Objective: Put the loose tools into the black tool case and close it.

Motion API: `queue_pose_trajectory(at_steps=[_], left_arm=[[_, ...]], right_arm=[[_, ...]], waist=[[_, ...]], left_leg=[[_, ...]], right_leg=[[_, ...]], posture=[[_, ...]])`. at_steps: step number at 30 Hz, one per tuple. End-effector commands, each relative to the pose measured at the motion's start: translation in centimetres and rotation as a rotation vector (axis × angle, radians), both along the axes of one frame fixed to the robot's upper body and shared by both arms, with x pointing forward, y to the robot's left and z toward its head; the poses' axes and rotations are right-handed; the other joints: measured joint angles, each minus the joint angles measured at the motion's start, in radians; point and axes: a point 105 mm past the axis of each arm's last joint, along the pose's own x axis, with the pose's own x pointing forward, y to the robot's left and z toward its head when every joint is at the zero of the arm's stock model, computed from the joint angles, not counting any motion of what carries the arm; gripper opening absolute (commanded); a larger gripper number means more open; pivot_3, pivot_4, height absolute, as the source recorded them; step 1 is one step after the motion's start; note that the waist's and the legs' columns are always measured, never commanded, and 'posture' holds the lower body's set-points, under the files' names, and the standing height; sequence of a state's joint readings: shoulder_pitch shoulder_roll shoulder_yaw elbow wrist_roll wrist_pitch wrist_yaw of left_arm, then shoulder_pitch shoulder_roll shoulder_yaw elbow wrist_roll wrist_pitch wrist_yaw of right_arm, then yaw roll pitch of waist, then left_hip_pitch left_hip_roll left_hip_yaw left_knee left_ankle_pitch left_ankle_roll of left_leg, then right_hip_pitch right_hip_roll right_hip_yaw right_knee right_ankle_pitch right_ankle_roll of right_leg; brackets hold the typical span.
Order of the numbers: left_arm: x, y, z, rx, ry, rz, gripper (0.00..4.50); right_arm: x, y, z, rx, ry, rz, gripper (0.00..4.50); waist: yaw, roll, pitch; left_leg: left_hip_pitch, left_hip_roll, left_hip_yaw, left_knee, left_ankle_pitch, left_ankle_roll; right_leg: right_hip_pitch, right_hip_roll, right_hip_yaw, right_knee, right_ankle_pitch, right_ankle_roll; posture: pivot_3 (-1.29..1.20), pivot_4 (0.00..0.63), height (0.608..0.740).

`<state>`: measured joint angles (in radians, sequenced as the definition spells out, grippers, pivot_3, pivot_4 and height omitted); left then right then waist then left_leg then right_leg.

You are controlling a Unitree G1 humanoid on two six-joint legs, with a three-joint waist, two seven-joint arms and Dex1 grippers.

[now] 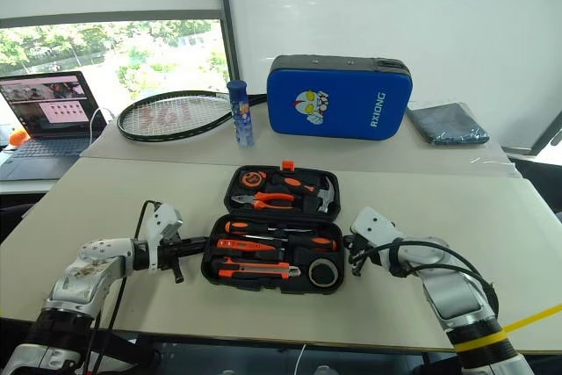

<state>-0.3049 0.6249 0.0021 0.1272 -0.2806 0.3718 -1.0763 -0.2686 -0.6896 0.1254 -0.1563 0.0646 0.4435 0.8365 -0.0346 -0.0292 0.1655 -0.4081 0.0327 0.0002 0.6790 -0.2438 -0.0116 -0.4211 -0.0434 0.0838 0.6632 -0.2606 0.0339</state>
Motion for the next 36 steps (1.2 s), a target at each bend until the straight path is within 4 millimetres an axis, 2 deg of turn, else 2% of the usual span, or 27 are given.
queue_pose_trajectory(at_steps=[1, 9, 13, 15, 16, 17, 18, 20, 21, 23, 24, 26, 33, 36], left_arm=[[-1.2, -1.2, 0.4, -0.023, -0.003, -0.057, 0.03], [-1.4, 0.6, 0.5, -0.007, 0.010, 0.015, 0.03], [-0.8, 2.1, 1.9, -0.035, 0.029, 0.070, 0.03], [0.0, 3.1, 3.4, -0.060, 0.031, 0.109, 0.00], [0.4, 3.5, 4.0, -0.060, 0.060, 0.138, 0.53], [0.8, 3.6, 4.6, -0.064, 0.100, 0.160, 0.69], [1.0, 3.5, 5.2, -0.090, 0.130, 0.161, 1.12], [1.5, 3.0, 6.8, -0.142, 0.186, 0.166, 1.94], [2.0, 2.9, 7.1, -0.131, 0.209, 0.193, 2.13], [2.6, 2.6, 7.4, -0.078, 0.258, 0.225, 3.02], [2.8, 2.2, 7.7, -0.088, 0.281, 0.225, 3.27], [3.7, 1.7, 8.0, -0.100, 0.318, 0.260, 4.17], [6.6, 0.3, 7.6, -0.054, 0.366, 0.394, 4.17], [7.3, 0.0, 7.5, -0.057, 0.375, 0.428, 4.17]], right_arm=[[-2.1, 2.3, 0.5, 0.051, 0.022, 0.094, 0.07], [-2.8, 0.7, 0.4, 0.054, 0.033, 0.030, 0.07], [-3.2, 0.3, 2.3, 0.138, 0.046, 0.027, 0.07], [-3.5, 0.2, 4.0, 0.211, 0.068, 0.038, 0.60], [-3.5, 0.0, 4.7, 0.241, 0.093, 0.042, 0.80], [-3.3, -0.1, 5.6, 0.263, 0.090, 0.040, 1.13], [-2.8, -0.2, 6.5, 0.287, 0.069, 0.026, 1.52], [-2.2, -0.3, 7.9, 0.374, 0.131, -0.003, 2.28], [-1.9, -0.3, 8.2, 0.376, 0.166, -0.017, 2.45], [-1.2, -0.6, 8.2, 0.322, 0.241, -0.080, 3.27], [-0.7, -0.5, 8.5, 0.332, 0.272, -0.108, 3.50], [0.2, -0.3, 9.1, 0.369, 0.364, -0.170, 4.27], [4.2, 0.4, 9.6, 0.436, 0.522, -0.417, 4.27], [5.4, 0.1, 8.9, 0.404, 0.528, -0.506, 4.27]], waist=[[-0.001, 0.000, 0.000], [-0.005, 0.000, 0.000], [-0.005, 0.000, 0.000], [-0.007, 0.000, 0.000], [-0.008, -0.001, 0.001], [-0.008, -0.002, 0.001], [-0.011, -0.003, 0.002], [-0.012, -0.002, 0.002], [-0.010, -0.002, 0.002], [-0.009, -0.002, 0.002], [-0.009, -0.002, 0.002], [-0.009, -0.002, 0.002], [-0.009, -0.003, 0.002], [-0.008, -0.002, 0.002]], left_leg=[[0.000, 0.000, 0.000, 0.000, 0.000, 0.000], [0.002, 0.000, 0.000, 0.000, 0.000, 0.000], [0.001, 0.000, 0.000, 0.000, 0.000, 0.000], [0.001, 0.000, 0.000, 0.000, 0.000, 0.000], [0.001, 0.000, 0.000, 0.000, 0.000, 0.000], [0.001, 0.000, 0.000, 0.001, 0.001, -0.001], [0.002, 0.001, -0.001, 0.001, 0.001, -0.001], [0.002, 0.001, -0.001, 0.001, 0.001, -0.001], [0.002, 0.001, -0.001, 0.001, 0.001, 0.000], [0.002, 0.000, -0.001, 0.001, 0.001, 0.000], [0.002, 0.000, -0.001, 0.001, 0.001, 0.000], [0.001, 0.000, -0.001, 0.000, 0.001, 0.000], [-0.002, 0.000, -0.001, 0.000, 0.001, 0.000], [-0.003, 0.000, -0.001, 0.000, 0.001, -0.001]], right_leg=[[0.000, 0.000, 0.000, 0.000, 0.000, 0.000], [0.001, 0.000, 0.000, 0.000, 0.000, 0.000], [0.001, 0.000, 0.000, 0.000, 0.000, 0.000], [0.001, 0.000, 0.000, 0.001, 0.000, 0.000], [0.000, 0.000, 0.000, 0.001, 0.000, 0.000], [0.000, 0.001, 0.000, 0.001, 0.000, 0.000], [0.001, 0.002, 0.000, 0.001, 0.000, 0.000], [0.001, 0.002, 0.000, 0.001, 0.001, 0.000], [0.001, 0.002, 0.000, 0.001, 0.001, 0.000], [0.002, 0.002, 0.000, 0.001, 0.001, 0.000], [0.001, 0.002, 0.000, 0.001, 0.001, 0.000], [0.000, 0.002, 0.000, 0.001, 0.001, 0.000], [-0.003, 0.001, 0.000, 0.001, 0.001, -0.001], [-0.004, 0.001, 0.000, 0.001, 0.001, -0.001]], posture=[[0.00, 0.150, 0.740], [0.00, 0.150, 0.740], [0.00, 0.150, 0.740], [0.00, 0.150, 0.740], [0.00, 0.150, 0.740], [0.00, 0.150, 0.740], [0.00, 0.150, 0.740], [0.00, 0.150, 0.740], [0.00, 0.150, 0.740], [0.00, 0.150, 0.740], [0.00, 0.150, 0.740], [0.00, 0.150, 0.740], [0.00, 0.150, 0.740], [0.00, 0.150, 0.740]])
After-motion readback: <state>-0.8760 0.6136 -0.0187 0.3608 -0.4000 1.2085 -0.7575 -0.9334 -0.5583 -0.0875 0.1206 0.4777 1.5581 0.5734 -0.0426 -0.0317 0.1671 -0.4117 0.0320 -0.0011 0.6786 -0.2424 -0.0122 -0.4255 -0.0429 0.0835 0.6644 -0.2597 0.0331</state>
